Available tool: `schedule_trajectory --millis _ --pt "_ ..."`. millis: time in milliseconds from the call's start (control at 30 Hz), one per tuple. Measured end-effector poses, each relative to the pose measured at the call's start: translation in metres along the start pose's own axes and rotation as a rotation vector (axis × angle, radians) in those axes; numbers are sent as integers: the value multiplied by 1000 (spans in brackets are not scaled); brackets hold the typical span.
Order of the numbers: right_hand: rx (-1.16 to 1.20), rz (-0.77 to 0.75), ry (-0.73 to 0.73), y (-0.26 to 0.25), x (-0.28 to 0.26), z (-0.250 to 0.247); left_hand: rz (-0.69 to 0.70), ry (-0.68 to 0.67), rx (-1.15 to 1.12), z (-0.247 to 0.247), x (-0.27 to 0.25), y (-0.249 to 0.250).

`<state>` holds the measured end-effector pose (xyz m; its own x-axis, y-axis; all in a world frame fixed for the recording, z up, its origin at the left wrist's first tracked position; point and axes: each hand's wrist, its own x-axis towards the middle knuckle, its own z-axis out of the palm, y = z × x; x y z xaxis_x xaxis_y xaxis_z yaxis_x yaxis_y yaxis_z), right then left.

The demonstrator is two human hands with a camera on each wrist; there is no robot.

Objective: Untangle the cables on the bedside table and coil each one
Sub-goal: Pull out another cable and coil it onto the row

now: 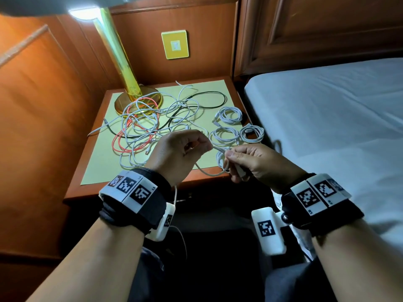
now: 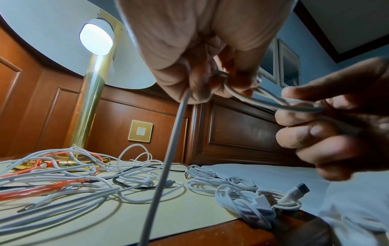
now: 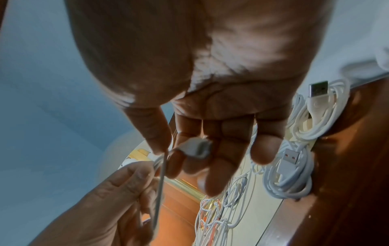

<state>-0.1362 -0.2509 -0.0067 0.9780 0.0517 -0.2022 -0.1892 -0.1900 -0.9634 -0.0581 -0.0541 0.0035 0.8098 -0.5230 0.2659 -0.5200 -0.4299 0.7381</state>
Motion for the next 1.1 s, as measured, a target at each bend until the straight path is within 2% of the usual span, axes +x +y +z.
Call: schedule_trajectory --millis 100,267,433,533,667,800,867,967,1100 --pt "-40 0 0 2 1 2 13 -24 4 -1 -1 1" --pt "245 64 15 -2 0 9 33 -49 -31 -1 -2 2" --pt "350 114 -67 0 2 8 73 -74 1 3 -1 0" --pt "435 92 -78 -1 3 7 59 -73 -52 4 0 0" --pt "599 28 85 -7 3 -1 11 24 -135 1 4 -7" --pt "731 -69 294 -3 4 -28 -82 168 -45 -13 7 -18" --pt "694 -108 388 1 4 -35 -152 235 5 -18 7 -25" --pt "477 -196 498 4 6 -29 -215 249 67 -19 6 -30" --pt "-62 -329 570 2 2 -10 -92 1 130 -8 -1 -14"
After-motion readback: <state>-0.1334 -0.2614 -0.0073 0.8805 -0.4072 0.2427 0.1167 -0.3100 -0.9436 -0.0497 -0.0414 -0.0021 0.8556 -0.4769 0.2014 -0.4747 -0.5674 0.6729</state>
